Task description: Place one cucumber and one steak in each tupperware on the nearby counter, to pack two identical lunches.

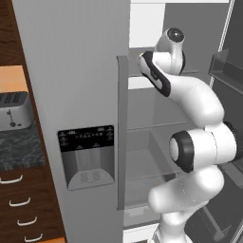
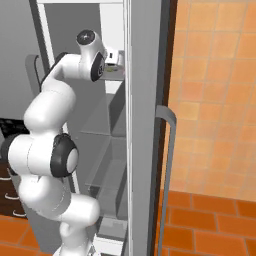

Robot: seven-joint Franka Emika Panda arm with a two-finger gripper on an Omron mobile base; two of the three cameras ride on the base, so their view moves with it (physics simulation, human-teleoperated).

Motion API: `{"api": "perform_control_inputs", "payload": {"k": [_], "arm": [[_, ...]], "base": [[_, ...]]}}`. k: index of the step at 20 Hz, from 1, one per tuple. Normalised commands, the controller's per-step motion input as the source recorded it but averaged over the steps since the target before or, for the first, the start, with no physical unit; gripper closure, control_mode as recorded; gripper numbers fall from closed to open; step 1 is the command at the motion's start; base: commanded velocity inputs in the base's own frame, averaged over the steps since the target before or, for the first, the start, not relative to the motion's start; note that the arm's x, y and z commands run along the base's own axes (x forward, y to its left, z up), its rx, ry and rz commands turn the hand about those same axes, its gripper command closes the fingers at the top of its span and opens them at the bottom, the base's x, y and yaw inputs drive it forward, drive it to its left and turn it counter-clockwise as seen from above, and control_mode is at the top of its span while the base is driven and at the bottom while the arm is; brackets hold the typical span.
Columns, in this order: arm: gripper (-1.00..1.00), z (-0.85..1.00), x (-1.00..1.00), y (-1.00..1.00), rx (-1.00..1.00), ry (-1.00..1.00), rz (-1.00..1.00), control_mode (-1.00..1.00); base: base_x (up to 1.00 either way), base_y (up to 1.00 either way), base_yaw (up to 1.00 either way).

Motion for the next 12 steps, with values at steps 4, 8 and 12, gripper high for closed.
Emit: {"api": "perform_control_inputs", "payload": {"k": [4,8,12], "arm": [[-1.0,-0.12,0.9,0.0,0.0,0.01,0.0,-1.0],[-1.0,-0.07,0.91,0.0,0.0,0.0,0.0,-1.0],[1.0,-0.27,0.64,0.0,0.0,0.01,0.0,-1.0]], "base": [[0.0,0.0,0.0],[0.0,0.0,0.0],[0.0,0.0,0.0]]}}
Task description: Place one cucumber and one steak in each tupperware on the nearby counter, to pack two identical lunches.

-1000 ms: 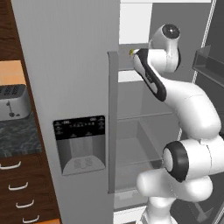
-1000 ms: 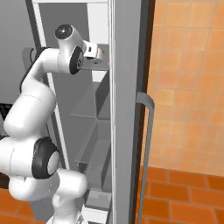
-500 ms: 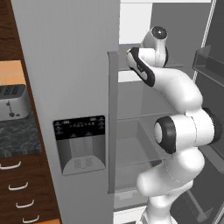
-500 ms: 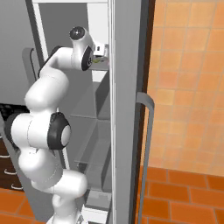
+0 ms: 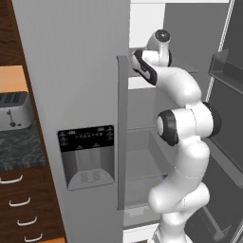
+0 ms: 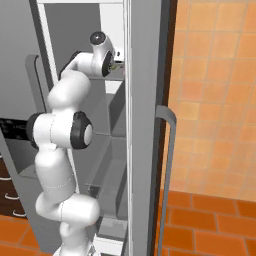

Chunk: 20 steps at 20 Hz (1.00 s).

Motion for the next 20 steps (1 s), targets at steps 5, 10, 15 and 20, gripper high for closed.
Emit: {"api": "perform_control_inputs", "payload": {"k": [5,10,15,20], "arm": [[1.0,-0.47,0.02,0.0,0.0,-0.13,0.11,-1.0],[1.0,-0.34,-0.48,0.03,-0.01,-0.23,0.19,-1.0],[1.0,0.79,-1.0,0.06,-0.03,0.18,0.01,-1.0],[1.0,0.49,-1.0,0.18,-0.11,0.24,0.0,-1.0]], "base": [[0.0,0.0,0.0],[0.0,0.0,0.0],[0.0,0.0,0.0],[0.0,0.0,0.0]]}}
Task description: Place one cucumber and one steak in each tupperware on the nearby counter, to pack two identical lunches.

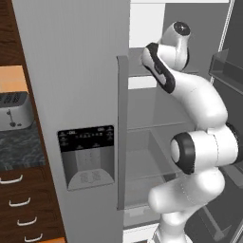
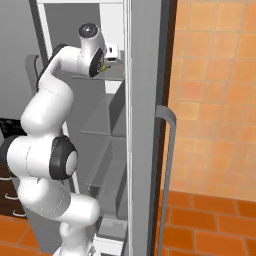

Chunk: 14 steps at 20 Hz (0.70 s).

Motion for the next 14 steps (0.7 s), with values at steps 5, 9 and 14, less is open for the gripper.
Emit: {"api": "perform_control_inputs", "payload": {"k": [5,9,14], "arm": [[1.0,-0.13,-1.0,-0.03,-0.03,-0.07,0.0,-1.0],[1.0,-0.41,-1.0,-0.11,0.0,-0.14,0.0,-1.0],[1.0,-0.03,-1.0,0.0,-0.02,0.02,0.0,-1.0]], "base": [[0.0,0.0,0.0],[0.0,0.0,0.0],[0.0,0.0,0.0]]}}
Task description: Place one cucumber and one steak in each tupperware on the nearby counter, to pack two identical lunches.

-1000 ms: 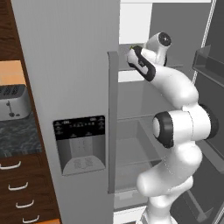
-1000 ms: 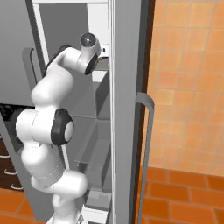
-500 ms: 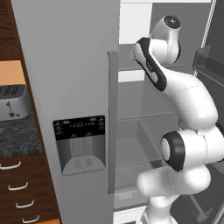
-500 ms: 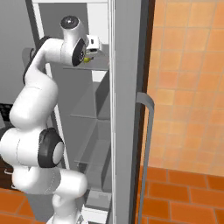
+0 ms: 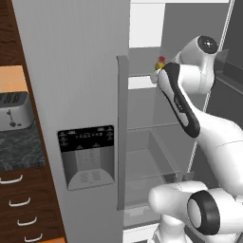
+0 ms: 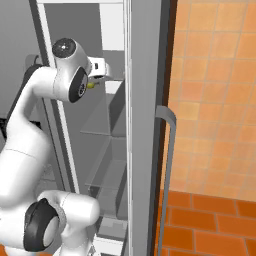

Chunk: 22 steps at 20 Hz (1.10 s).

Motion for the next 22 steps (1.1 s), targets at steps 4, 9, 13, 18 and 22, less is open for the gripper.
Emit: {"api": "perform_control_inputs", "payload": {"k": [4,9,13,18,22], "arm": [[1.0,-0.21,-1.0,0.01,-0.05,0.06,0.0,-1.0],[1.0,-0.94,-0.91,0.05,-0.12,0.16,0.0,-1.0],[1.0,-1.0,-0.74,0.0,-0.06,0.22,0.04,-1.0],[1.0,-0.8,-0.8,0.0,-0.01,0.12,0.12,1.0],[1.0,0.0,0.0,0.0,0.0,0.0,0.0,1.0]], "base": [[0.0,0.0,0.0],[0.0,0.0,0.0],[0.0,0.0,0.0],[-0.2,0.0,0.04],[-0.99,0.47,0.19]]}}
